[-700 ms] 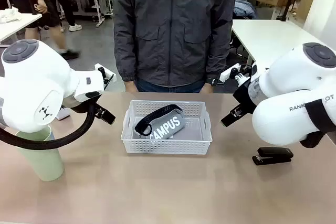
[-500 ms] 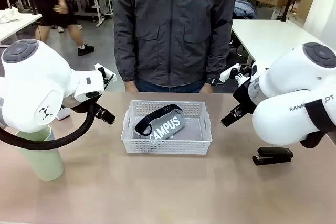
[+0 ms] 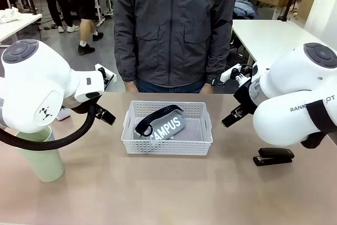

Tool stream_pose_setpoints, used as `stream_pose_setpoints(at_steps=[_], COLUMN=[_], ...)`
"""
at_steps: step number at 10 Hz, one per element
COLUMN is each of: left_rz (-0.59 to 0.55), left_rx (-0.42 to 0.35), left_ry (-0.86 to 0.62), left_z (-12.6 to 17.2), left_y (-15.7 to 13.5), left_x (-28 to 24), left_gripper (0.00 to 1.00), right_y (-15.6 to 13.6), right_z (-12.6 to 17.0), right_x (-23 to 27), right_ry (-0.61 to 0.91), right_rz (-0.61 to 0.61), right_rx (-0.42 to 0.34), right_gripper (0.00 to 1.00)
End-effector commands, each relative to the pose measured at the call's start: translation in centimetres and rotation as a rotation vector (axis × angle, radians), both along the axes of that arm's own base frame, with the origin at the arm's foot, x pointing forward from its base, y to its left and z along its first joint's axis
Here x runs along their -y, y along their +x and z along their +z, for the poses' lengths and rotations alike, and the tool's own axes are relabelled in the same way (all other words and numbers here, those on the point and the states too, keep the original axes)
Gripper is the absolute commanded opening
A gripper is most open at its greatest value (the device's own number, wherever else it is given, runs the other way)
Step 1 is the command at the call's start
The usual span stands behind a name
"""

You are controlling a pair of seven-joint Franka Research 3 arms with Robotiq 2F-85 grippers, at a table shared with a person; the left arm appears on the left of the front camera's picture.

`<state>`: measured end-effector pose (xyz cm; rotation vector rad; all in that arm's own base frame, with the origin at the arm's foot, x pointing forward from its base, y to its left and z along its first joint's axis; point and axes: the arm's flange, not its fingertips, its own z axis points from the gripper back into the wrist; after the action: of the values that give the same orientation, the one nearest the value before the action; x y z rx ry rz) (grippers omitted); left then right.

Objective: Efficiently arrange items inside the basket to fit them all.
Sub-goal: Pick up the Digital clock and place it inside the Organizing basket.

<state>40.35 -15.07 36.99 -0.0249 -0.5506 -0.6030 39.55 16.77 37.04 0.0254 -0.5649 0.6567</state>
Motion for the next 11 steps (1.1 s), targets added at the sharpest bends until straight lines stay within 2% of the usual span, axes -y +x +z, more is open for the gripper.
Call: stream_pose_setpoints(at_steps=[1, 5, 6, 7, 8, 9, 10, 11], left_rz=[-0.001, 0.0, -0.107, -0.214, -0.19, -0.076, -0.013, -0.051], left_rx=[0.0, 0.0, -0.026, -0.096, -0.182, -0.269, -0.297, -0.34], left_ry=[0.0, 0.0, -0.043, -0.122, -0.211, -0.31, -0.373, -0.485], left_z=[0.0, 0.0, 1.0, 3.2, 6.0, 8.9, 11.2, 13.1], left_y=[0.0, 0.0, -1.3, -3.3, -5.0, -6.5, -8.2, -9.6], left_x=[0.0, 0.0, -0.2, -1.0, -2.0, -3.2, -4.8, -7.1], left_gripper=[1.0, 1.0, 1.0, 1.0, 1.0, 1.0, 1.0, 1.0], right_y=[0.0, 0.0, -0.7, -2.3, -3.9, -5.1, -7.2, -9.2], right_z=[0.0, 0.0, 0.8, 2.8, 5.3, 8.6, 11.3, 13.5], right_x=[0.0, 0.0, 0.1, 1.1, 2.6, 3.5, 5.6, 8.6], right_ry=[0.001, 0.0, 0.025, 0.065, 0.134, 0.31, 0.49, 0.65], right_rz=[-0.001, 0.0, 0.056, 0.115, 0.061, -0.191, -0.162, -0.086], right_rx=[0.0, 0.0, -0.047, -0.135, -0.202, -0.24, -0.272, -0.328], right_gripper=[1.0, 1.0, 1.0, 1.0, 1.0, 1.0, 1.0, 1.0])
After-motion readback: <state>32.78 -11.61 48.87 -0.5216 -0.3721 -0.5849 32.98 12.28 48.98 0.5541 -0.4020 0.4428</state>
